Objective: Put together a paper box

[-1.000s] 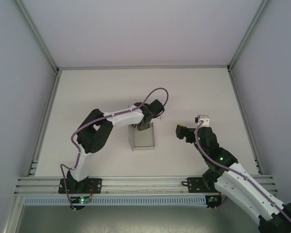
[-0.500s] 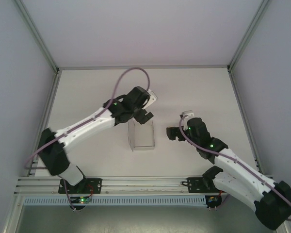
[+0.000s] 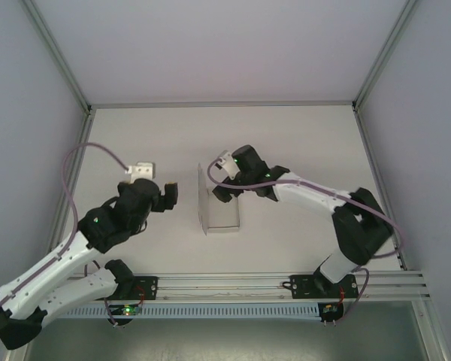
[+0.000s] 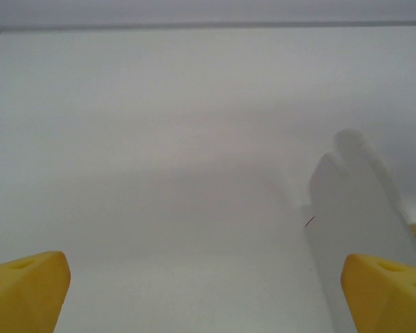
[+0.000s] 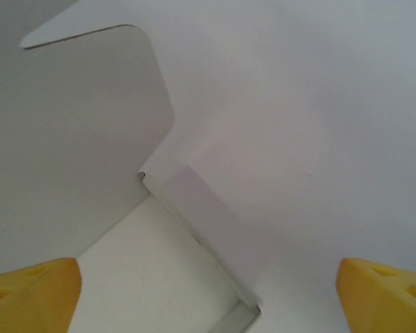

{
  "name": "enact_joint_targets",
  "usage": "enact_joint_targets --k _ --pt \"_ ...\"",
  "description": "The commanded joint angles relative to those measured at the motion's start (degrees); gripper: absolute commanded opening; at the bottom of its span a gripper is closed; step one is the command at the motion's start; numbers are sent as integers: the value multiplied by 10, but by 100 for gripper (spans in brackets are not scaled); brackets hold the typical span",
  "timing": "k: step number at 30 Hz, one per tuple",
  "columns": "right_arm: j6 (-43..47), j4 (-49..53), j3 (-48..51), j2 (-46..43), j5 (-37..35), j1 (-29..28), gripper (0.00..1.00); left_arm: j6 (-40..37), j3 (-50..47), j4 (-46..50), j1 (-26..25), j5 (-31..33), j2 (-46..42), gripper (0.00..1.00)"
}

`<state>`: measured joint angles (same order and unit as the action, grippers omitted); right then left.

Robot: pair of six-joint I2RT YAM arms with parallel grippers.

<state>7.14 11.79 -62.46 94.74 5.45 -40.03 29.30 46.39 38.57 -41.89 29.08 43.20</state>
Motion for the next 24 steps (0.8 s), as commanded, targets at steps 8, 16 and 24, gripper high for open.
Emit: enact_joint_targets --k 8,16,24 --pt "27 68 -97 132 4 -5 70 113 -90 61 4 34 -103 100" --pt "1 69 -98 147 -36 -9 38 102 -91 50 4 36 -89 100" --pt "-48 65 -76 133 -64 -12 14 102 -88 50 4 46 -80 100"
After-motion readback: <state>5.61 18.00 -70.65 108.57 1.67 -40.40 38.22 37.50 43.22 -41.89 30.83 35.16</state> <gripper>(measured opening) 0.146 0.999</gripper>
